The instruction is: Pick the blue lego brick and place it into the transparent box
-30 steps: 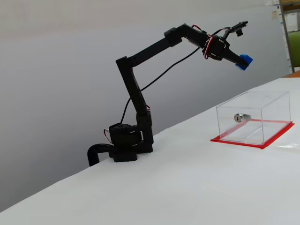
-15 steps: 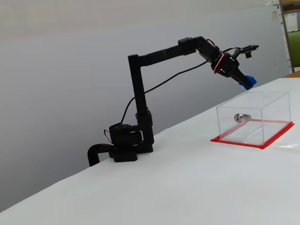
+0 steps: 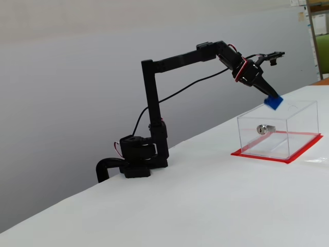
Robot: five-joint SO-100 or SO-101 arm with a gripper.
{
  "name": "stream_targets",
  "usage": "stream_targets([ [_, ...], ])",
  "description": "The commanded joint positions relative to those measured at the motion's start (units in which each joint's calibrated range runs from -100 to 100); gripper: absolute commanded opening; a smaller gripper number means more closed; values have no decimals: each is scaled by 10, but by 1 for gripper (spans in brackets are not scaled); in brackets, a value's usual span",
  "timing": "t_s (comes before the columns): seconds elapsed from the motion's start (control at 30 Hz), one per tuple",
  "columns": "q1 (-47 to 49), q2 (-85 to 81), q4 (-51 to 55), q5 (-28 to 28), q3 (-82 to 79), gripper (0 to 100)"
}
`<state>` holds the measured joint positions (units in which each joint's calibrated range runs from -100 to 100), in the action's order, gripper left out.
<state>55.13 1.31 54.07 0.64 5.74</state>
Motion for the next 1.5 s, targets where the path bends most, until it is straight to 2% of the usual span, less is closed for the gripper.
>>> stream_targets([
  [0.0,-3,-9,-9,1,6,29],
  [0.7,-10,-14,-9,-3,32,28],
  [1.03,-33,-43,-9,-3,38,2],
  [1.47,-150,-160,-8,-4,32,2],
])
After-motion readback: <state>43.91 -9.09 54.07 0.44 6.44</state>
